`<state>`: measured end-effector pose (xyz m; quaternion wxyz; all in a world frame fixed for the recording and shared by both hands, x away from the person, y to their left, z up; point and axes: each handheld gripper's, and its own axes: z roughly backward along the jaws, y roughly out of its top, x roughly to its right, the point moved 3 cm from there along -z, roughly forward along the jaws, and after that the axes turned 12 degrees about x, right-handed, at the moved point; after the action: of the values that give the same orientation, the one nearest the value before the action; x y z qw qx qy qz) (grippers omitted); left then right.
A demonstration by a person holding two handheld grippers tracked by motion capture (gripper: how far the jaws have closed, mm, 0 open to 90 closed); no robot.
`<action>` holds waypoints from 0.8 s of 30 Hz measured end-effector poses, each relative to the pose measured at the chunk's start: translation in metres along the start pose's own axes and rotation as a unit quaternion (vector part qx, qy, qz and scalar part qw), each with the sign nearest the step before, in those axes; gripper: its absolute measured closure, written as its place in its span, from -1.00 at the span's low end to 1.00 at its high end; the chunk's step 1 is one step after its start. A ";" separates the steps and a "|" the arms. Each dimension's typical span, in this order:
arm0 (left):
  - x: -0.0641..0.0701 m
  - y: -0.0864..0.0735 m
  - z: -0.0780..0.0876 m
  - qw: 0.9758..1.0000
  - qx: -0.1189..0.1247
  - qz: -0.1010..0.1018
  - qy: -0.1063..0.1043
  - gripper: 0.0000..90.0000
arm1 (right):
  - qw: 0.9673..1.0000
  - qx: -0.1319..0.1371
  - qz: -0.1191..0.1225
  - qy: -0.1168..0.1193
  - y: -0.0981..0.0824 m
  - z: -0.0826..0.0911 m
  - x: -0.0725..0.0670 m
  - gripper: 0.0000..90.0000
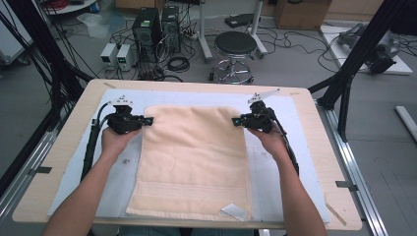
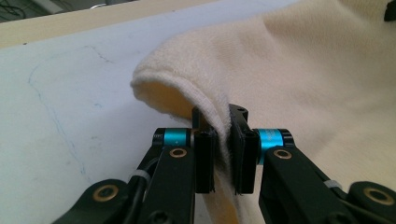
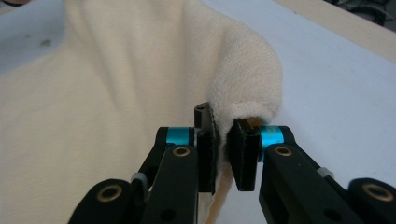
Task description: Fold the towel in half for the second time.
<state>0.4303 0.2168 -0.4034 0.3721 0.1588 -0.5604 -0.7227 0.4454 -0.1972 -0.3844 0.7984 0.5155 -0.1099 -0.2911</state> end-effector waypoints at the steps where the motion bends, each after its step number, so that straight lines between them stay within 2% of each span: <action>1: 0.004 0.001 0.005 1.000 0.008 -0.008 0.001 0.81 | 1.000 0.001 0.003 0.007 0.003 0.004 -0.006 0.83; 5: 0.018 -0.001 0.024 0.999 0.017 -0.031 -0.008 0.81 | 0.999 0.008 0.025 0.023 0.006 0.021 -0.025 0.83; 8: 0.028 -0.008 0.039 0.998 0.023 -0.048 -0.013 0.81 | 0.999 0.010 0.036 0.024 0.002 0.036 -0.036 0.83; 12: 0.047 -0.022 0.055 0.996 0.025 -0.075 -0.038 0.81 | 0.998 0.013 0.050 0.034 -0.007 0.055 -0.052 0.83; 16: 0.058 -0.037 0.067 0.996 0.023 -0.065 -0.059 0.80 | 0.997 0.010 0.061 0.043 -0.022 0.066 -0.073 0.83; 18: 0.062 -0.047 0.072 0.996 0.014 -0.061 -0.063 0.80 | 0.997 0.014 0.056 0.051 -0.031 0.068 -0.079 0.83; 22: 0.069 -0.067 0.080 0.995 0.000 -0.066 -0.069 0.79 | 0.997 -0.003 0.050 0.055 -0.050 0.065 -0.088 0.83; 24: 0.073 -0.076 0.081 0.995 -0.014 -0.071 -0.075 0.78 | 0.996 -0.021 0.058 0.057 -0.059 0.062 -0.093 0.83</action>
<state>0.3019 0.2279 -0.4342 0.2793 0.1379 -0.5637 -0.7650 0.3198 -0.2085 -0.3976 0.8296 0.5073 -0.0878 -0.2162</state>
